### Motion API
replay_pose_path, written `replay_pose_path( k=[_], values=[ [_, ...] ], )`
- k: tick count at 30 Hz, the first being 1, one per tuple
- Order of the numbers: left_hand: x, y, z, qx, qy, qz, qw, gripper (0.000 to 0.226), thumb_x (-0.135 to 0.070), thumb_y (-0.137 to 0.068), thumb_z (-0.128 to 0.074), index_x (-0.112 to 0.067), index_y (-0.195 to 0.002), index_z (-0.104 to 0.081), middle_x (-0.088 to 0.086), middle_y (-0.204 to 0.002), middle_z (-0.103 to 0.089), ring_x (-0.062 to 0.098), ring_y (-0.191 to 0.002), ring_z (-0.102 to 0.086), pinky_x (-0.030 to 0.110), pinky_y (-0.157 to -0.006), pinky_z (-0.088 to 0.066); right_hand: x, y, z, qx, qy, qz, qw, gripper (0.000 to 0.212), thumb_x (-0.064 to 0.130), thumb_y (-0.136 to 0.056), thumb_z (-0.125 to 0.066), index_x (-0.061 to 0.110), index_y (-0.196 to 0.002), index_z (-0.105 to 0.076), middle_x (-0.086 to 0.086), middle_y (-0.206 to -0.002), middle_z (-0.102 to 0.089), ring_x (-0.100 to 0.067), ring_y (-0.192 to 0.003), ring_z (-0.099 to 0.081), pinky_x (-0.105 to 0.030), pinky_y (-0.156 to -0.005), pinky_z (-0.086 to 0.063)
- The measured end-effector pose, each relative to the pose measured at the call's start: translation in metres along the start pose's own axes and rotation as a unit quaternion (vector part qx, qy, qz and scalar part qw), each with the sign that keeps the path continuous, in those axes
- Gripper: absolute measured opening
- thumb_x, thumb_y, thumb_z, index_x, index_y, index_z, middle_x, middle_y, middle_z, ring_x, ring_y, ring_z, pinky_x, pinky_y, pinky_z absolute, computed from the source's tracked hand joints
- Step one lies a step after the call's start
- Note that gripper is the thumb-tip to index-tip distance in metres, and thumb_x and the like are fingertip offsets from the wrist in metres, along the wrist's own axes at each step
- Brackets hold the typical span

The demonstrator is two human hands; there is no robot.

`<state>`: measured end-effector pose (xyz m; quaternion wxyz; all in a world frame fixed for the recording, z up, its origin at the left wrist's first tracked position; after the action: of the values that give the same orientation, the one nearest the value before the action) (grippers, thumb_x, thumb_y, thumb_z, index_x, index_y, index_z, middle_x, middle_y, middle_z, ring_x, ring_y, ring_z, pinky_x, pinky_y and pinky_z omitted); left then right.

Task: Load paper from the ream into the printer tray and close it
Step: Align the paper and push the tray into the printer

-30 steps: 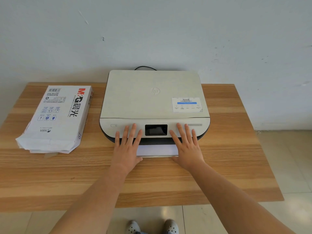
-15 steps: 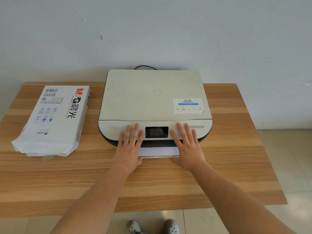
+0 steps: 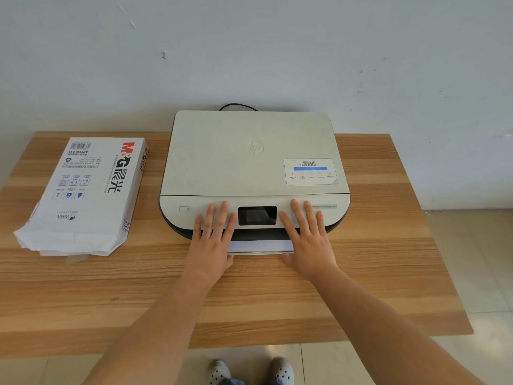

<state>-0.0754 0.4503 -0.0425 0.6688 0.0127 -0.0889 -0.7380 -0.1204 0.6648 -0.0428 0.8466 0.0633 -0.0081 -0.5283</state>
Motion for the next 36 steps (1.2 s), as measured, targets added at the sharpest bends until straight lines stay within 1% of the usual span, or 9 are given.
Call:
replay_pose_path(
  k=[6,14,19,22,26,29,32,34,36],
  values=[
    [-0.001,0.000,0.000,-0.005,0.002,0.002,1.000,0.111,-0.043,-0.075,-0.073,-0.012,-0.152,-0.001,0.016,-0.158,0.021,0.040,-0.144,0.016,0.058,-0.117,-0.010,0.000,-0.001,-0.002,0.008,0.015,-0.002,1.000,0.111,0.055,-0.074,-0.069,0.025,-0.153,0.003,-0.011,-0.159,0.021,-0.036,-0.145,0.019,-0.057,-0.118,-0.005],
    [-0.001,-0.002,-0.003,-0.024,0.005,0.005,1.000,0.103,-0.039,-0.078,-0.072,-0.012,-0.152,-0.006,0.016,-0.160,0.013,0.041,-0.146,0.009,0.059,-0.116,-0.014,0.001,-0.002,-0.005,-0.007,0.013,-0.007,1.000,0.105,0.051,-0.075,-0.070,0.024,-0.153,-0.006,-0.013,-0.160,0.014,-0.038,-0.146,0.014,-0.059,-0.117,-0.008],
    [-0.001,-0.003,-0.006,-0.033,0.006,0.006,0.999,0.102,-0.038,-0.077,-0.073,-0.012,-0.151,-0.009,0.016,-0.160,0.010,0.041,-0.146,0.004,0.059,-0.116,-0.015,0.002,-0.003,-0.007,-0.013,0.019,-0.011,1.000,0.102,0.051,-0.079,-0.067,0.024,-0.153,-0.002,-0.012,-0.160,0.017,-0.037,-0.146,0.016,-0.058,-0.118,-0.007],
    [-0.001,-0.004,-0.007,-0.038,0.008,0.008,0.999,0.101,-0.037,-0.078,-0.072,-0.012,-0.151,-0.006,0.016,-0.159,0.013,0.041,-0.146,0.005,0.059,-0.116,-0.014,0.002,-0.004,-0.007,-0.022,0.014,-0.016,1.000,0.100,0.049,-0.080,-0.066,0.024,-0.152,-0.003,-0.011,-0.160,0.017,-0.037,-0.146,0.014,-0.058,-0.117,-0.008],
    [-0.002,-0.005,-0.011,-0.037,0.005,0.010,0.999,0.101,-0.038,-0.084,-0.065,-0.014,-0.150,0.007,0.014,-0.154,0.032,0.041,-0.144,0.013,0.058,-0.117,-0.006,0.003,-0.005,-0.009,-0.032,0.012,-0.018,0.999,0.101,0.047,-0.079,-0.069,0.024,-0.152,-0.004,-0.010,-0.159,0.019,-0.037,-0.147,0.012,-0.059,-0.117,-0.008],
    [-0.003,-0.007,-0.012,-0.042,0.009,0.013,0.999,0.100,-0.036,-0.085,-0.063,-0.014,-0.148,0.010,0.014,-0.151,0.037,0.041,-0.144,0.013,0.058,-0.117,-0.005,0.003,-0.005,-0.010,-0.050,0.012,-0.021,0.998,0.100,0.045,-0.078,-0.070,0.024,-0.152,-0.007,-0.008,-0.158,0.022,-0.036,-0.147,0.010,-0.059,-0.116,-0.008],
    [-0.003,-0.009,-0.014,-0.045,0.010,0.013,0.999,0.098,-0.035,-0.088,-0.061,-0.013,-0.147,0.013,0.014,-0.150,0.040,0.041,-0.143,0.014,0.059,-0.116,-0.003,0.003,-0.007,-0.011,-0.066,0.011,-0.023,0.997,0.098,0.044,-0.077,-0.071,0.024,-0.151,-0.010,-0.007,-0.158,0.022,-0.035,-0.147,0.008,-0.060,-0.116,-0.008],
    [-0.002,-0.009,-0.014,-0.060,0.009,0.013,0.998,0.097,-0.034,-0.086,-0.062,-0.012,-0.149,0.008,0.014,-0.151,0.037,0.041,-0.143,0.011,0.059,-0.116,-0.004,0.004,-0.008,-0.012,-0.068,0.015,-0.024,0.997,0.097,0.044,-0.078,-0.071,0.025,-0.151,-0.009,-0.007,-0.158,0.024,-0.035,-0.147,0.009,-0.060,-0.116,-0.007],
    [-0.002,-0.009,-0.015,-0.074,0.013,0.012,0.997,0.096,-0.033,-0.085,-0.064,-0.012,-0.149,0.003,0.015,-0.153,0.033,0.042,-0.144,0.006,0.059,-0.115,-0.007,0.003,-0.009,-0.012,-0.075,0.017,-0.026,0.997,0.095,0.043,-0.078,-0.070,0.025,-0.150,-0.011,-0.008,-0.160,0.018,-0.035,-0.148,0.005,-0.060,-0.116,-0.008]
  ],
)
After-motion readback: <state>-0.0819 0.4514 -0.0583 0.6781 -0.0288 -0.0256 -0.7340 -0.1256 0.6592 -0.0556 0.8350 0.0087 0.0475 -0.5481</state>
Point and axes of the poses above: each hand's wrist, its own y-axis away from the middle knuckle, its own z-axis out of the back of the hand, x = y × z, the point moved 5 cm from there along -y, towards the middle knuckle
